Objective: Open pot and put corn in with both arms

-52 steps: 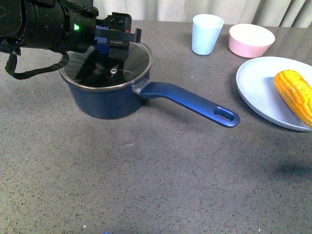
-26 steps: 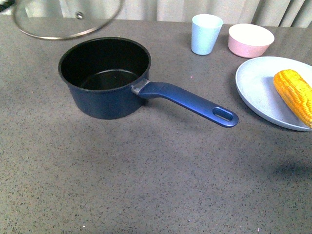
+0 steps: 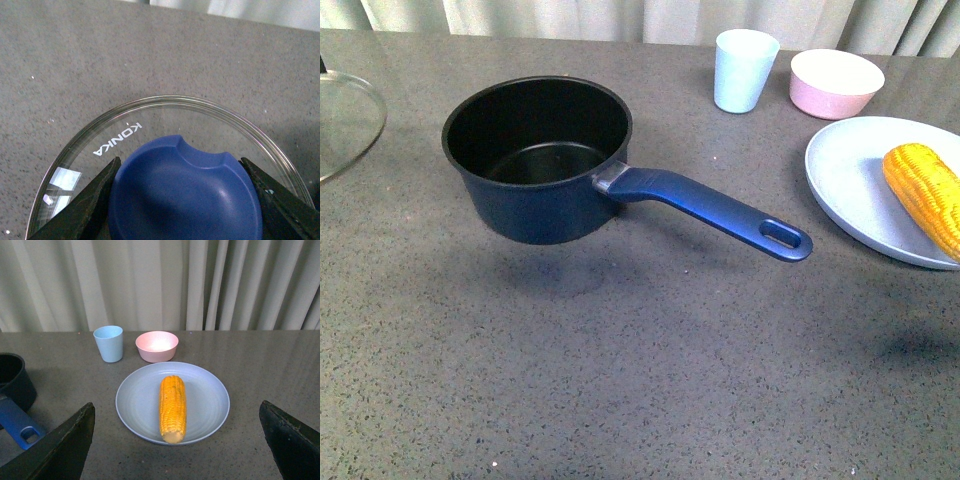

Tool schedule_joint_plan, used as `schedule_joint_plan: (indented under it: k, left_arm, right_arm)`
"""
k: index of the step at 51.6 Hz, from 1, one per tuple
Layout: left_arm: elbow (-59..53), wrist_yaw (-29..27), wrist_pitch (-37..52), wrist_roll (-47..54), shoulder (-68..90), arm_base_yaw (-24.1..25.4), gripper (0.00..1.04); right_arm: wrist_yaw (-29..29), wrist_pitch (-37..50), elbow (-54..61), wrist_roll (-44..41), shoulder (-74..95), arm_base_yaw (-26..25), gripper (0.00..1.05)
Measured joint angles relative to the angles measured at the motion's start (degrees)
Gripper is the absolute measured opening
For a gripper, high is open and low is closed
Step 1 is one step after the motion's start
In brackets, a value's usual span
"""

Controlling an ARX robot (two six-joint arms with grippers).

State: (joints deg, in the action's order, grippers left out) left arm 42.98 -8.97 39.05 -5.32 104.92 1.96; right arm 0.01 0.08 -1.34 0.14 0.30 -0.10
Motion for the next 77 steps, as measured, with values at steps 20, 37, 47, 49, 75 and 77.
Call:
schedule_joint_plan:
  k: [20,37,47,49,75,77]
  left_arm:
    - [-0.8,-0.3,3.3,-2.0,6.7,-1.9,0.61]
    - [-0.8,-0.3,7.1,-2.0,10.8,-3.4,0.61]
    - [-0.8,-0.3,8.7,-2.0,13.7,-3.6,0.61]
    - [-0.8,-0.3,9.0,-2.0,14.1,-3.6,0.61]
    - [-0.8,0.4,11.1,-2.6,16.2,-3.6,0.72]
    - [-0.8,0.6,11.3,-2.6,16.2,-3.6,0.81]
  right_arm:
    - [0.0,0.0,0.0,0.0,0.0,0.0,0.96]
    - [0.0,0.0,0.0,0.0,0.0,0.0,0.96]
    - [0.0,0.0,0.0,0.0,0.0,0.0,0.96]
    - [0.0,0.0,0.0,0.0,0.0,0.0,0.96]
    - [0.0,0.0,0.0,0.0,0.0,0.0,0.96]
    - [0.0,0.0,0.0,0.0,0.0,0.0,0.96]
